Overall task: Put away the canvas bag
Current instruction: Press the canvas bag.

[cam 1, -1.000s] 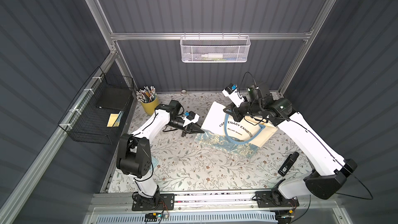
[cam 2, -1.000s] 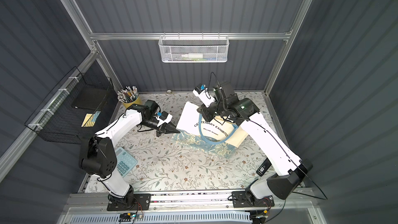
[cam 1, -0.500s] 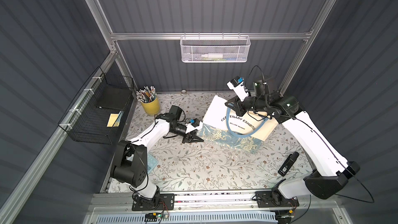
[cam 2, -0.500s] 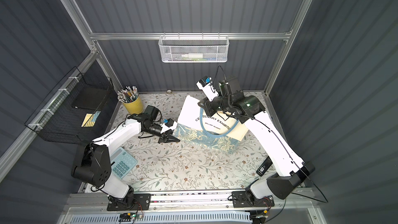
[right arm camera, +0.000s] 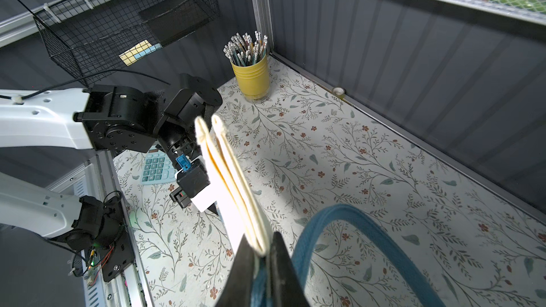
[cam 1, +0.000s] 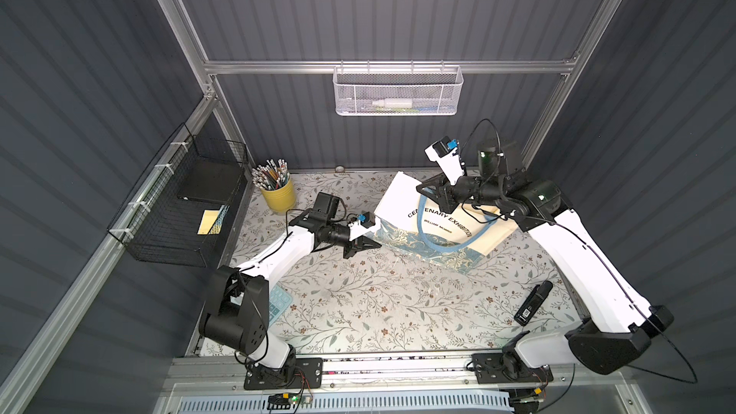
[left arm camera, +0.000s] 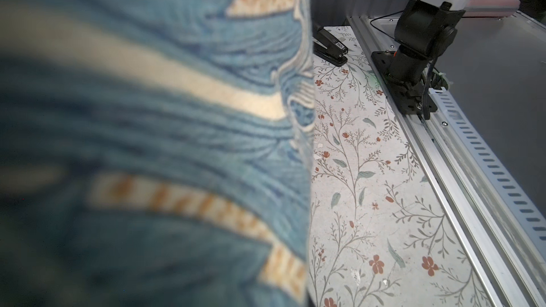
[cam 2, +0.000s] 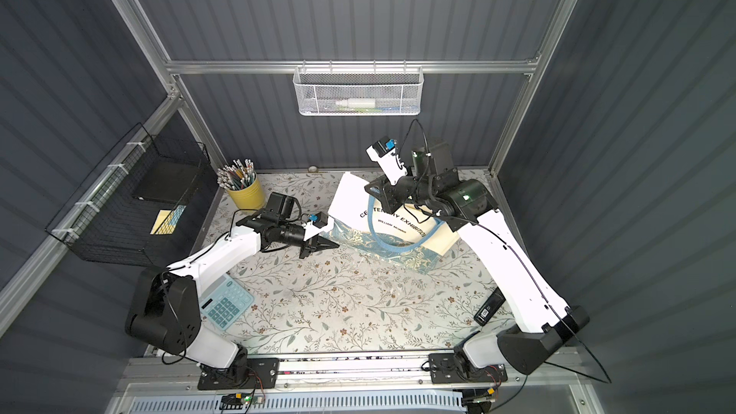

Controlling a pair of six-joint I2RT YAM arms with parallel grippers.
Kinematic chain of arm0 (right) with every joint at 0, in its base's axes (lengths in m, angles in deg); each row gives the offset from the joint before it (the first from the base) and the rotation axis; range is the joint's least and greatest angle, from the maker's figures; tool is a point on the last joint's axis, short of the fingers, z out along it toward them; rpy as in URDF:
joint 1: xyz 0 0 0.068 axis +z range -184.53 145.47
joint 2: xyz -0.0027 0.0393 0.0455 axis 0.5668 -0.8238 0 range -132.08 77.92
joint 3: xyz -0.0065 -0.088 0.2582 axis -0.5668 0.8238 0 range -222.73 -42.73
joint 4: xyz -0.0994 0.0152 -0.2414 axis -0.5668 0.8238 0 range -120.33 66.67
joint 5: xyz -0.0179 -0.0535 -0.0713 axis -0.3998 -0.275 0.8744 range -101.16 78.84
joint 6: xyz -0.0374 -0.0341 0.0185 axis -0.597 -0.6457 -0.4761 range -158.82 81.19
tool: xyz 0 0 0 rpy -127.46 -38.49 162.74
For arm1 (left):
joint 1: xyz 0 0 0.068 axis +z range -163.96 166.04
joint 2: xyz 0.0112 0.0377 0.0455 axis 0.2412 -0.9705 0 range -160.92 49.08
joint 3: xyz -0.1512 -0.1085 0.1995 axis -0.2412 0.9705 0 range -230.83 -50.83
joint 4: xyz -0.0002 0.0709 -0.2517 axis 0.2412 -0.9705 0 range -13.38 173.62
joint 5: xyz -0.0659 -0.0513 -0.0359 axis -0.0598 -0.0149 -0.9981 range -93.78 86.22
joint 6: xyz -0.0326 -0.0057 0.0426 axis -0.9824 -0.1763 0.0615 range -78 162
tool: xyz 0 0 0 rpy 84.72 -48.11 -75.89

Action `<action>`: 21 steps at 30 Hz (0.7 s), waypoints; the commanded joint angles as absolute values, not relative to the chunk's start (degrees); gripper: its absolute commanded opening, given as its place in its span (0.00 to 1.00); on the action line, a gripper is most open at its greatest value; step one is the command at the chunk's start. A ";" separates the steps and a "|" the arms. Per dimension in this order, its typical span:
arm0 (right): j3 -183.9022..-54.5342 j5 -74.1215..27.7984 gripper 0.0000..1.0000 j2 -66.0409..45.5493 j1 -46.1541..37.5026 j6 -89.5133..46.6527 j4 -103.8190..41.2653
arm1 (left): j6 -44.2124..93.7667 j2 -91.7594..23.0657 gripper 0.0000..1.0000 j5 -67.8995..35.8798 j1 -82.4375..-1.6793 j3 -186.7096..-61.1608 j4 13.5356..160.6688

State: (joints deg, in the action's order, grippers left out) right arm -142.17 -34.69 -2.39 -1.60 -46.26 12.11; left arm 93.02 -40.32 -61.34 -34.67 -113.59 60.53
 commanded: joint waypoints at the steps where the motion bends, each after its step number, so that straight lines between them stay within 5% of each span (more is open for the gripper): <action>1: -141.51 -36.72 0.00 -1.18 -1.29 -45.45 8.30 | 96.79 -40.64 0.00 -67.46 -35.30 -116.26 55.58; 2: -141.71 -36.34 0.00 -1.10 -1.22 -45.71 8.44 | 99.59 -40.86 0.01 -68.41 -35.27 -116.77 52.96; 5: -142.53 -35.46 0.00 -1.42 -1.29 -46.27 9.34 | 105.74 -41.61 0.29 -71.66 -35.28 -118.19 46.05; 12: -142.25 -34.89 0.00 -1.81 -1.30 -46.57 10.23 | 108.38 -41.09 0.60 -78.67 -35.28 -118.89 43.06; 15: -141.57 -35.80 0.00 -1.45 -1.28 -45.90 9.69 | 104.64 -41.51 0.62 -76.31 -35.29 -119.79 44.31; 19: -139.92 -38.58 0.00 -1.10 -1.01 -44.90 8.91 | 97.60 -42.56 0.40 -74.96 -35.32 -121.50 47.18; 21: -139.09 -39.05 0.00 -1.05 -0.55 -45.03 9.08 | 96.43 -42.76 0.41 -75.62 -35.32 -122.03 48.03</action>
